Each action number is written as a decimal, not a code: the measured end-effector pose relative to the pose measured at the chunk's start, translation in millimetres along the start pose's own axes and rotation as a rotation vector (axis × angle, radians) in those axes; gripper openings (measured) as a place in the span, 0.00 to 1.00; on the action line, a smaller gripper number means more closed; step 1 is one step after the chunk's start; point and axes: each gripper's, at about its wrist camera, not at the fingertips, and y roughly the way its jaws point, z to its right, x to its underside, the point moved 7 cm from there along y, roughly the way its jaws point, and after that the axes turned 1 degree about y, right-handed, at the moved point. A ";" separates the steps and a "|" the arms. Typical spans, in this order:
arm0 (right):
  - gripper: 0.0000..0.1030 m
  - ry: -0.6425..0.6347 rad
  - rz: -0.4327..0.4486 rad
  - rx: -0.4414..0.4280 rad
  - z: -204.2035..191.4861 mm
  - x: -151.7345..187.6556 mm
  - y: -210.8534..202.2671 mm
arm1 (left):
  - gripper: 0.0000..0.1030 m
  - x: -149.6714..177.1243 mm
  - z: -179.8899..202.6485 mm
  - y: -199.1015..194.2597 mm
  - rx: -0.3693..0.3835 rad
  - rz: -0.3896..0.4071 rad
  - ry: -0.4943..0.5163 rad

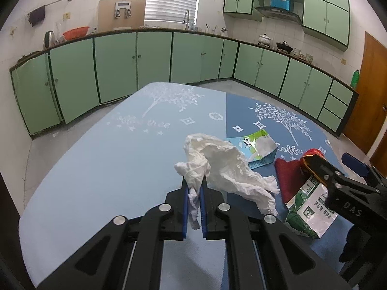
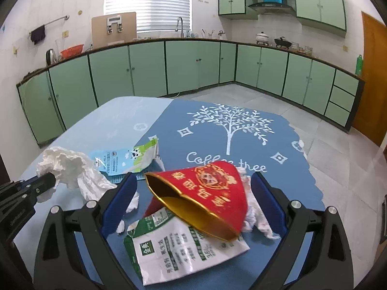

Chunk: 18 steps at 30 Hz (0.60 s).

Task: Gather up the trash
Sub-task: 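Grasp the red-gold paper bag with the right tool while the left holds the tissue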

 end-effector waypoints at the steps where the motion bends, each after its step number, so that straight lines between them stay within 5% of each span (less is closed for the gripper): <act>1: 0.90 -0.017 -0.014 0.015 -1.8 0.8 4.4 | 0.08 0.7 -1.0 1.1 0.000 -0.001 -0.002; 10: 0.87 -0.057 -0.089 0.066 5.0 12.3 24.4 | 0.08 3.0 -3.3 7.9 0.009 -0.015 -0.015; 18: 0.49 -0.016 -0.108 -0.014 14.6 12.8 21.3 | 0.08 1.4 9.9 4.7 0.026 -0.002 0.005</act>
